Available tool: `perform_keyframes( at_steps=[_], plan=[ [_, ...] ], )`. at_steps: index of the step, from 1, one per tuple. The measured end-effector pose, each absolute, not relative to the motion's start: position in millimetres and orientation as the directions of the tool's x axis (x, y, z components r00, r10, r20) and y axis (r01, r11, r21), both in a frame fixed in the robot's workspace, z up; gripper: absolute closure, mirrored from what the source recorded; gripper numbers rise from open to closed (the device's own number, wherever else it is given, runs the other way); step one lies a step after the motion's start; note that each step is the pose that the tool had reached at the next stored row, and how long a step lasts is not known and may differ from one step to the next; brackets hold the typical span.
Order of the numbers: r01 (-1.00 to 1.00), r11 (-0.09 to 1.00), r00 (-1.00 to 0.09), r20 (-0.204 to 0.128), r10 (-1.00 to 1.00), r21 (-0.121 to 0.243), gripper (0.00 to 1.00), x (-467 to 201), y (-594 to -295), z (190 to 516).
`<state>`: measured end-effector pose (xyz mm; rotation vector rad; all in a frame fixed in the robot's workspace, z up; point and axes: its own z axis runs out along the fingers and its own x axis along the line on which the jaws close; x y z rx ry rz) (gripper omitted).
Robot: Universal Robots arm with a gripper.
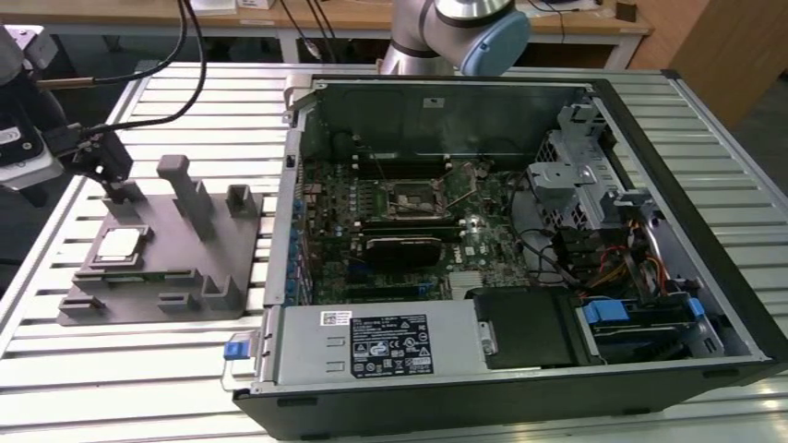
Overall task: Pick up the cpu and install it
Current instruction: 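Reach for the cpu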
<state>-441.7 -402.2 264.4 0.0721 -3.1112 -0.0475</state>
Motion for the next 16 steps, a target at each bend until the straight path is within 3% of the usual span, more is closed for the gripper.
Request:
perform_keyframes(
  at_steps=[9,10,15,16],
  plan=[
    [-0.025,0.999,-0.999,0.028,-0.026,0.031,0.12,-439.5,-402.2,248.0],
    [-0.024,0.999,-0.999,0.028,-0.025,0.031,0.19,-439.2,-402.2,246.2],
    [-0.023,0.999,-0.999,0.028,-0.024,0.031,0.20,-439.1,-402.2,237.1],
    [-0.023,0.999,-0.999,0.028,-0.024,0.031,0.27,-439.1,-402.2,235.3]
  ],
)
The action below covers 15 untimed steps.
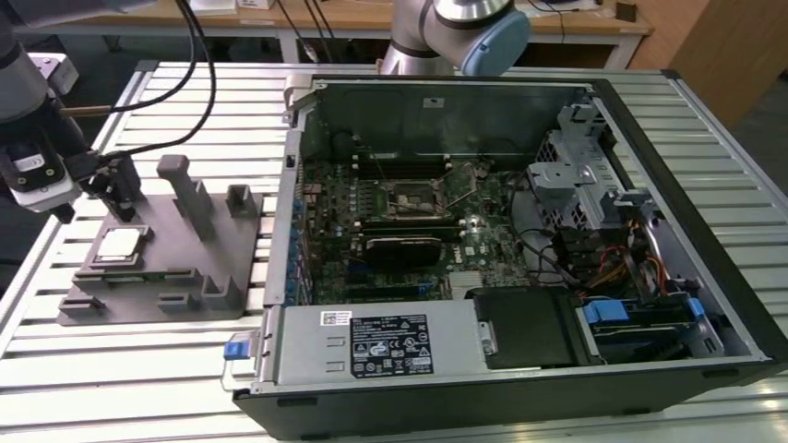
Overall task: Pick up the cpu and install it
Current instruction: 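Reach for the cpu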
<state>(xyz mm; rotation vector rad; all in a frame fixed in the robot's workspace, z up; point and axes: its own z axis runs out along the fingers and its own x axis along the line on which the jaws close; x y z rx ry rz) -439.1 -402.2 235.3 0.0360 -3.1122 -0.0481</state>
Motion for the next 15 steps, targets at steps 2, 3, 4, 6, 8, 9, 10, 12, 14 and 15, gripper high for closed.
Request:
perform_keyframes(
  at_steps=[2,3,4,6,8,9,10,12,14,15],
  plan=[
    [-0.023,0.999,-0.999,0.028,-0.023,0.031,0.27,-439.1,-402.2,231.7],
    [-0.023,0.999,-0.999,0.029,-0.023,0.031,0.27,-439.1,-402.2,229.8],
    [-0.023,0.999,-0.999,0.029,-0.024,0.031,0.27,-439.0,-402.2,228.0],
    [-0.023,0.999,-0.999,0.028,-0.023,0.030,0.29,-439.0,-402.1,224.4],
    [-0.022,0.999,-0.999,0.028,-0.023,0.030,0.35,-439.1,-402.1,220.8],
    [-0.022,0.999,-0.999,0.028,-0.023,0.030,0.35,-439.1,-402.1,219.0],
    [-0.022,0.999,-0.999,0.028,-0.023,0.030,0.35,-439.1,-402.1,216.9],
    [-0.022,0.999,-0.999,0.028,-0.023,0.030,0.35,-439.1,-402.1,213.4],
    [-0.022,0.999,-0.999,0.028,-0.023,0.030,0.35,-439.1,-402.1,209.8],
    [-0.022,0.999,-0.999,0.029,-0.023,0.030,0.35,-439.1,-402.1,208.1]
  ],
)
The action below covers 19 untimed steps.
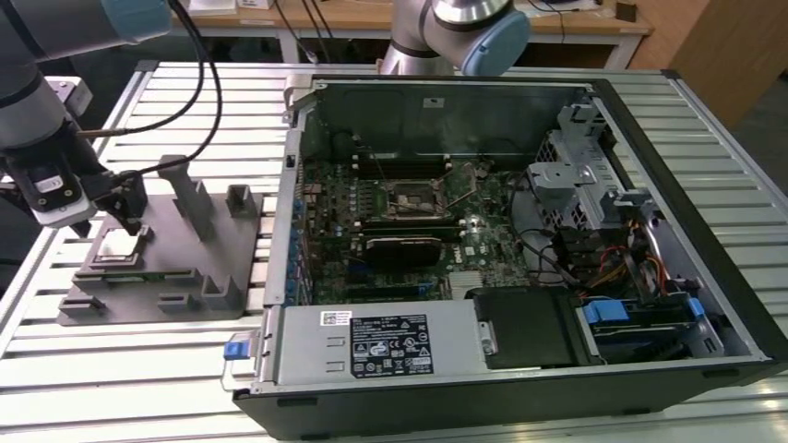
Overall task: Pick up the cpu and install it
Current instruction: 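Reach for the cpu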
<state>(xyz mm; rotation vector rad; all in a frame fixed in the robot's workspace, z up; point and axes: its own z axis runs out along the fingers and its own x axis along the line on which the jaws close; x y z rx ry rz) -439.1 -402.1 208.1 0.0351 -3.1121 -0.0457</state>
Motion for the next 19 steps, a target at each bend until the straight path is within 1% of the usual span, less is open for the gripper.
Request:
perform_keyframes(
  at_steps=[19],
  plan=[
    [-0.022,0.999,-0.999,0.028,-0.023,0.028,0.35,-438.9,-402.2,191.4]
  ],
)
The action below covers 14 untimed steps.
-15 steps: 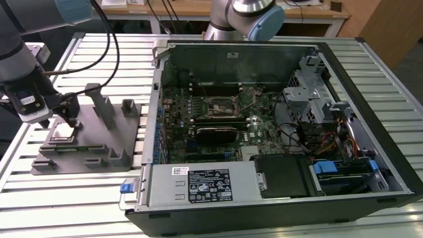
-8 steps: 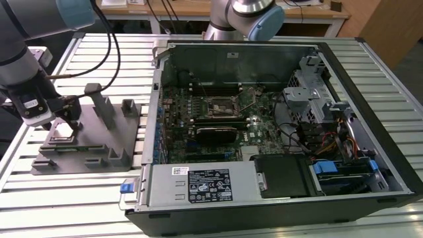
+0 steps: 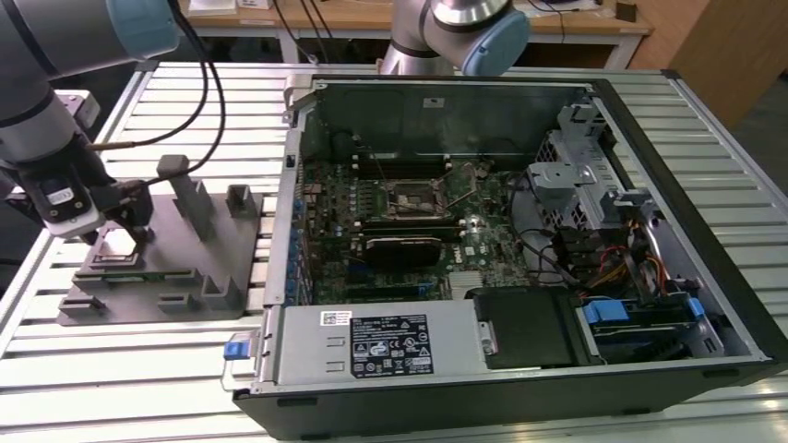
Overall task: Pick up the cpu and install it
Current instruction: 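Reach for the cpu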
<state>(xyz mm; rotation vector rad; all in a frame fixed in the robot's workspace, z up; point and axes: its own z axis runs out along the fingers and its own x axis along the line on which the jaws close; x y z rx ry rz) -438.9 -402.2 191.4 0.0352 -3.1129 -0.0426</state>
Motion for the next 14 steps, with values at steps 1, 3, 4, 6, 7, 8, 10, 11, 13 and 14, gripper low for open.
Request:
perform_keyframes(
  at_steps=[1,3,4,6,7,8,10,11,13,14],
  plan=[
    [-0.022,0.999,-0.999,0.028,-0.023,0.028,0.35,-438.9,-402.2,190.6],
    [-0.022,0.999,-0.999,0.028,-0.023,0.028,0.35,-438.9,-402.2,189.0],
    [-0.022,0.999,-0.999,0.028,-0.023,0.027,0.35,-438.9,-402.2,188.3],
    [-0.022,0.999,-0.999,0.028,-0.023,0.027,0.35,-438.9,-402.2,186.8],
    [-0.022,0.999,-0.999,0.028,-0.023,0.027,0.35,-438.9,-402.2,186.0],
    [-0.022,0.999,-0.999,0.028,-0.023,0.027,0.35,-438.9,-402.2,185.3],
    [-0.022,0.999,-0.999,0.028,-0.023,0.027,0.35,-438.9,-402.2,184.1],
    [-0.022,0.999,-0.999,0.028,-0.023,0.027,0.35,-439.0,-402.2,183.7],
    [-0.022,0.999,-0.999,0.028,-0.023,0.027,0.35,-438.9,-402.2,183.4],
    [-0.022,0.999,-0.999,0.028,-0.023,0.027,0.35,-438.9,-402.2,183.3]
  ],
)
